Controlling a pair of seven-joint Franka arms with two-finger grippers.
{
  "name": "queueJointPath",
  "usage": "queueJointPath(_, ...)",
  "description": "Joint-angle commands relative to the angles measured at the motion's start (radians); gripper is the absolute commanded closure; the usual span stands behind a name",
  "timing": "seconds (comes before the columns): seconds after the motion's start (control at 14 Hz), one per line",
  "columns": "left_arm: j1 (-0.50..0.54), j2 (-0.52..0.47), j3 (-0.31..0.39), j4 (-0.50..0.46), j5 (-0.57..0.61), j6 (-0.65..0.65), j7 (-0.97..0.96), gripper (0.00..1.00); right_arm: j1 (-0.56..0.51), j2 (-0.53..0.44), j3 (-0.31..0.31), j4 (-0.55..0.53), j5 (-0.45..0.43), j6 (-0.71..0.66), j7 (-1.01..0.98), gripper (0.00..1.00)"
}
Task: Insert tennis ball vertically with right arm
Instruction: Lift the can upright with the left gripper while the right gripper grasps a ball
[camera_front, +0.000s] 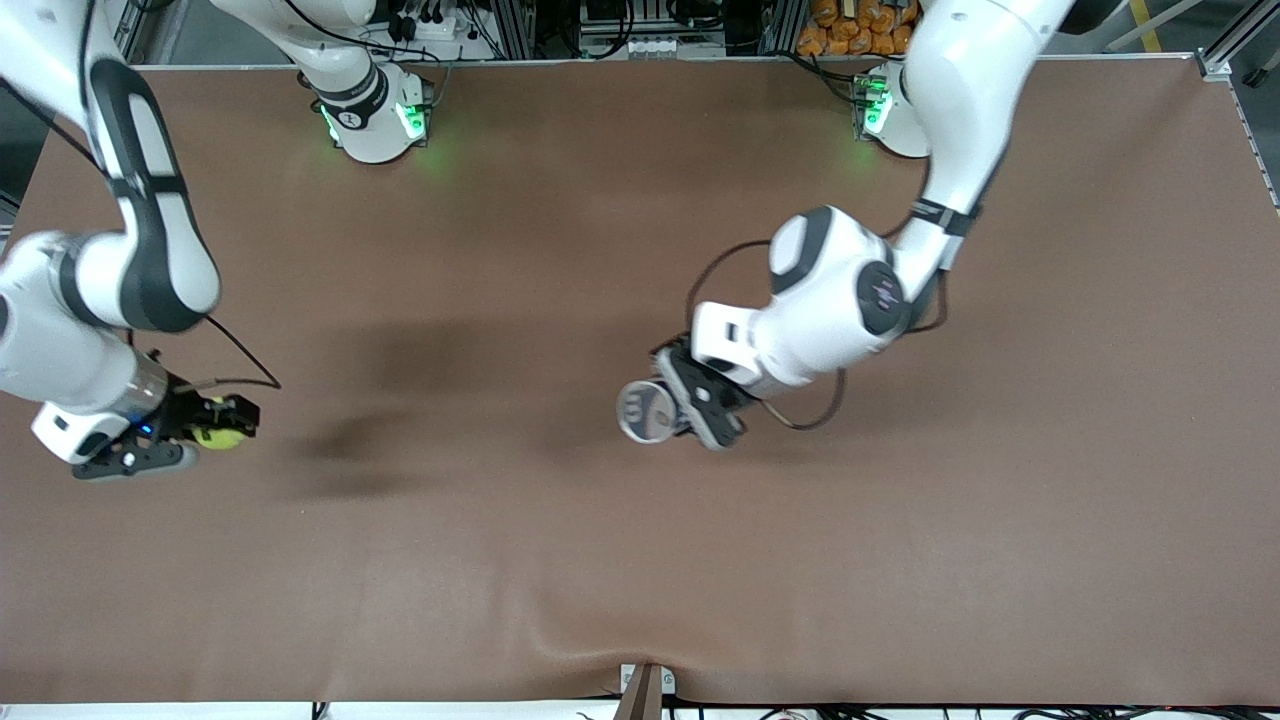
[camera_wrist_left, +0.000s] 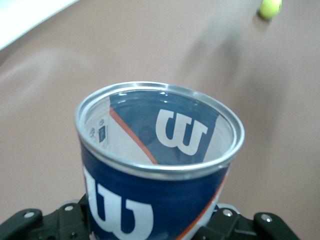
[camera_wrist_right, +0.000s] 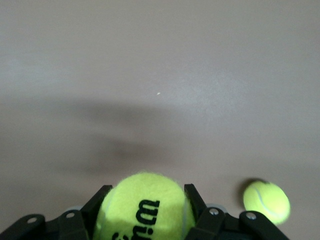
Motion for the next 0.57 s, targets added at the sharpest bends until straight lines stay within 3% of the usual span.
queueJointPath(0.0,-0.088,0.041,0.008,0.004,-0.098,0.181,-0.035,0.24,-0.01,-0.104,0.022,0.041,0.012,-0.139,-0.014,1.0)
queueJointPath(0.21,-0.192,0.09,0.01,0.001,-0.237,0.429,-0.031,0.23,0.016,-0.193,0.02,0.102,0.012,-0.318,-0.013,1.0)
queueJointPath(0.5,-0.3,0.167,0.008,0.004,-0.325,0.655,-0.032,0.23,0.062,-0.219,-0.004,0.247,0.009,-0.542,-0.011,1.0)
